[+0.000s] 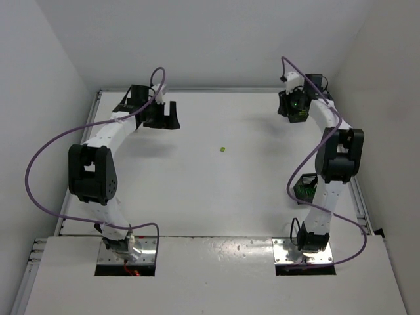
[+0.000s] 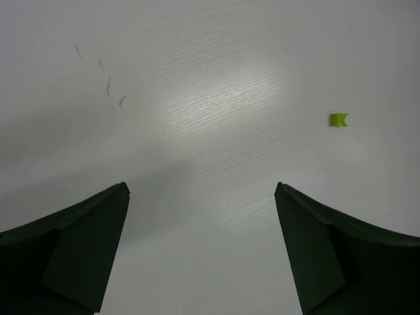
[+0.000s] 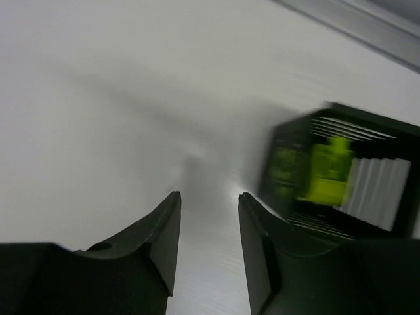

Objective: Sort the legos into containers by color

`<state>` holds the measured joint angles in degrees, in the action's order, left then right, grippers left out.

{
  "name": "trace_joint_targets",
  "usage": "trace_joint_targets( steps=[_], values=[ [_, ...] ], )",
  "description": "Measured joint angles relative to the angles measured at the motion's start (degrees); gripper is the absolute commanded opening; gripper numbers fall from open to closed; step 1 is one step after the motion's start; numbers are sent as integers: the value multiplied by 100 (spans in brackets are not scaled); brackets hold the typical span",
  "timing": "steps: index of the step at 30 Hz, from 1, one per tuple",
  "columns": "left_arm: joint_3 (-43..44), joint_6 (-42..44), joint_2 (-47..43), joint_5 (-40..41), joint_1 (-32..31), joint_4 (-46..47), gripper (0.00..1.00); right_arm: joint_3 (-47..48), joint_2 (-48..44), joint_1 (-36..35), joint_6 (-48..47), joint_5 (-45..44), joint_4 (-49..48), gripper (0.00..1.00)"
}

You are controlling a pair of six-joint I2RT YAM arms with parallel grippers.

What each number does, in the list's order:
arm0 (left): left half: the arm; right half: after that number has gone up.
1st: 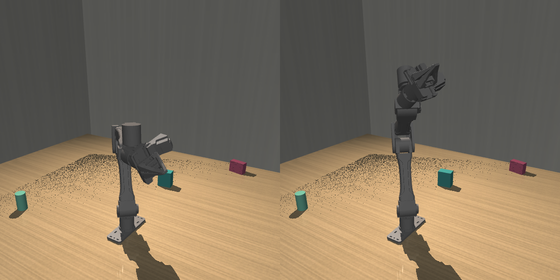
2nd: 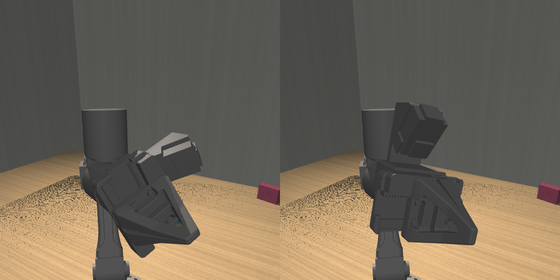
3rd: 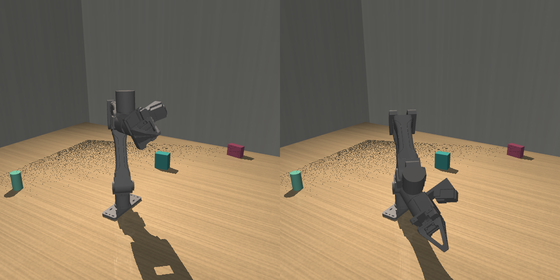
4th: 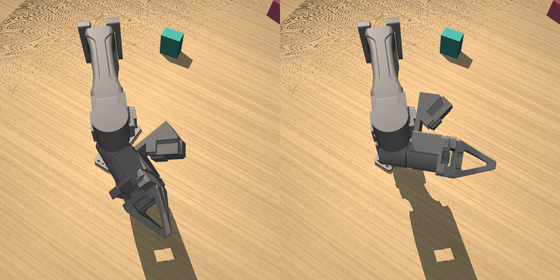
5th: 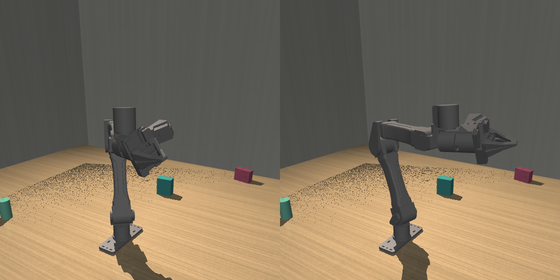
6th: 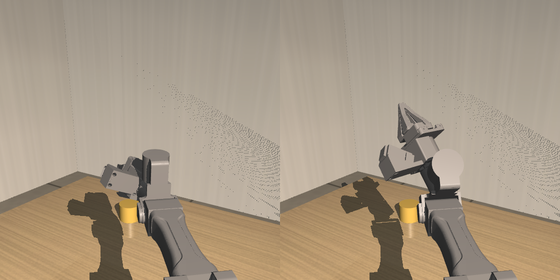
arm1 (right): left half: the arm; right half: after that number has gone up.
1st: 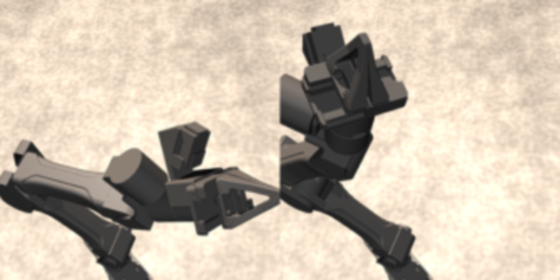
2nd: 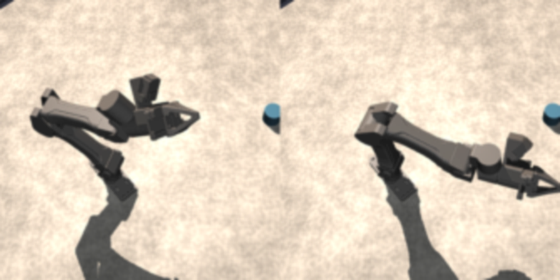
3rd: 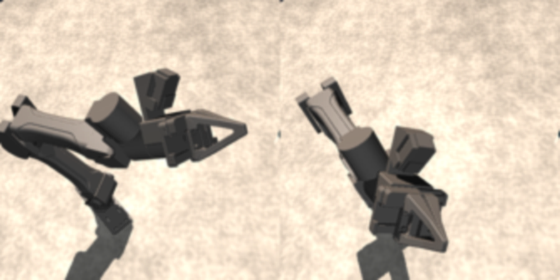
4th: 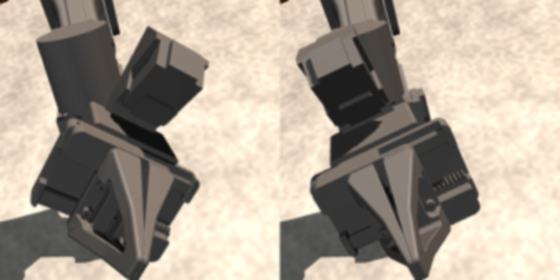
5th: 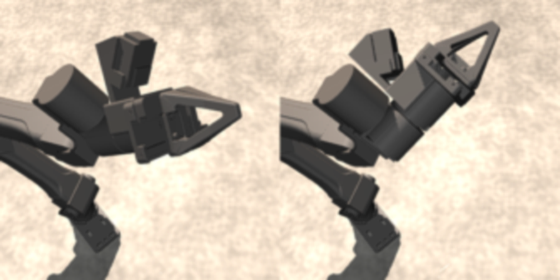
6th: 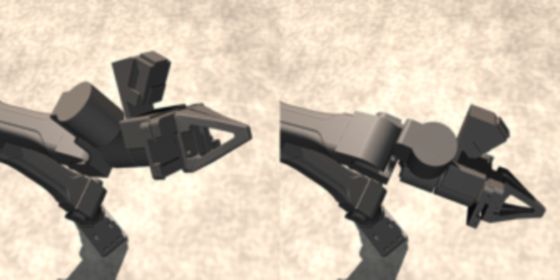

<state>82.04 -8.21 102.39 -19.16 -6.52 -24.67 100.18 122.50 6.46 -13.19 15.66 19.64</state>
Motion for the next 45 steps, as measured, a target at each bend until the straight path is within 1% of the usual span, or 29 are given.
trace_joint_targets(
  steps=[1, 2, 5, 7, 9, 12, 15, 18, 20, 24, 32, 35, 39, 44, 45],
  values=[
    [0, 9, 0, -39, 0, -2, 100, -284, -168, -79, -262, 402, 66, 33],
    [0, 31, 0, -90, 2, -2, 100, -459, -291, -181, -522, 791, 223, 33],
    [0, 111, 0, -192, 2, -7, 100, -496, -354, -575, -1432, 1755, 859, 32],
    [0, 133, 0, -236, 2, -7, 100, -496, -354, -944, -1945, 2109, 1246, 34],
    [0, 151, 0, -249, 2, -7, 100, -562, -354, -1390, -2284, 2256, 1362, 35],
    [0, 153, 0, -245, 2, -7, 100, -817, -350, -2052, -2522, 2188, 1226, 39],
    [0, 153, 0, -223, 2, -7, 100, -931, -267, -2667, -2656, 2017, 1211, 40],
    [0, 151, 0, -195, 24, -7, 100, -931, -107, -2957, -2717, 1825, 1167, 40],
    [0, 151, 0, -162, 37, -7, 100, -905, 26, -2992, -2721, 1679, 1165, 40],
    [0, 151, 0, -116, 61, -7, 100, -758, 339, -3012, -2660, 1296, 1158, 46],
    [0, 149, 0, -94, 138, -7, 100, -667, 542, -3180, -2514, 866, 1045, 47],
    [0, 149, 13, -96, 205, -7, 100, -533, 660, -3217, -2498, 831, 1049, 42],
    [0, 149, 87, -94, 280, -7, 100, -476, 737, -3239, -2450, 796, 1080, 33],
    [0, 149, 149, -101, 291, -9, 100, -446, 748, -3239, -2428, 756, 1113, 31],
    [0, 149, 155, -103, 293, -9, 100, -444, 748, -3239, -2428, 743, 1115, 30]
  ],
)
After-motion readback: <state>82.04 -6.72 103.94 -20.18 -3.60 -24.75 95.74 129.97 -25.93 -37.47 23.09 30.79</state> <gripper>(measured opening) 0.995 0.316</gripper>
